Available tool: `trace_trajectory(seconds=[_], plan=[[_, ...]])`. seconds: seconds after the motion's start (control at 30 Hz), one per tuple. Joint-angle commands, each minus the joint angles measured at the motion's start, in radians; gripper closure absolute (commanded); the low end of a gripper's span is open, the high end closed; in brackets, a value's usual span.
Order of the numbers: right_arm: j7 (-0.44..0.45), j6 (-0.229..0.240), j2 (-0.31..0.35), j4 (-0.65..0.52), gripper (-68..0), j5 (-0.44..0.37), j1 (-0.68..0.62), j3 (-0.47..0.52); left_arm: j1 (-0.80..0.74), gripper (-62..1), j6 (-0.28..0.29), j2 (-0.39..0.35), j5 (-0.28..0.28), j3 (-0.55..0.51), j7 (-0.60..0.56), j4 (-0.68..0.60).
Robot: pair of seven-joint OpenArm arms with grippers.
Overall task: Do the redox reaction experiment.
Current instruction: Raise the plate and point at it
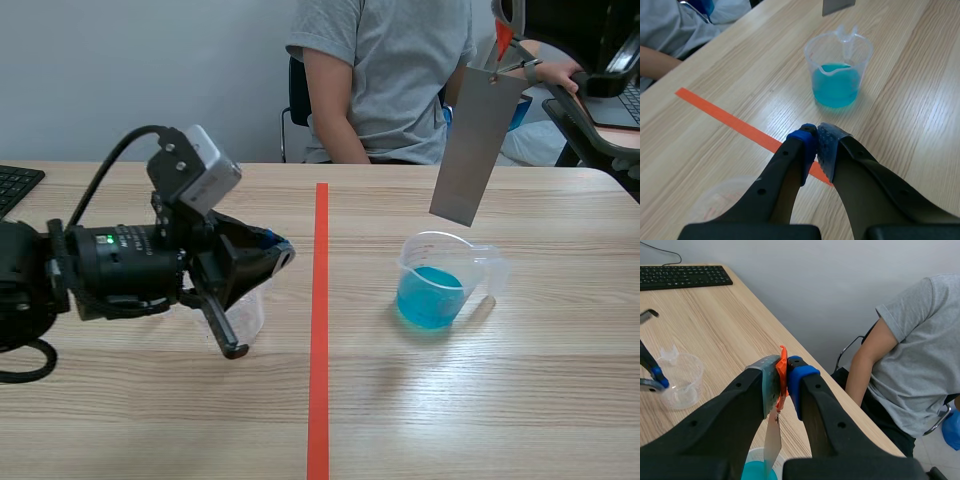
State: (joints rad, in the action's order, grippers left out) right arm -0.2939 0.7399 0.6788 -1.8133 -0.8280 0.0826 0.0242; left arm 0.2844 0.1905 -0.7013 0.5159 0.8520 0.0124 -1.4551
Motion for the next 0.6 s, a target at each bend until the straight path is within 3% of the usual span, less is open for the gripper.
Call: trace_trajectory(seconds=[0.0, 0.57], plan=[[0.018, 0.006, 0.016, -0.01, -1.5, -0.014, 0.012, 0.012, 0.026, -4.0, -0.013, 0.026, 0.0, -0.001, -0.016, 0.006], [0.018, 0.006, 0.016, -0.01, -1.5, -0.014, 0.012, 0.012, 0.253, -4.0, -0.021, 0.294, -0.004, 0.169, -0.015, 0.271]])
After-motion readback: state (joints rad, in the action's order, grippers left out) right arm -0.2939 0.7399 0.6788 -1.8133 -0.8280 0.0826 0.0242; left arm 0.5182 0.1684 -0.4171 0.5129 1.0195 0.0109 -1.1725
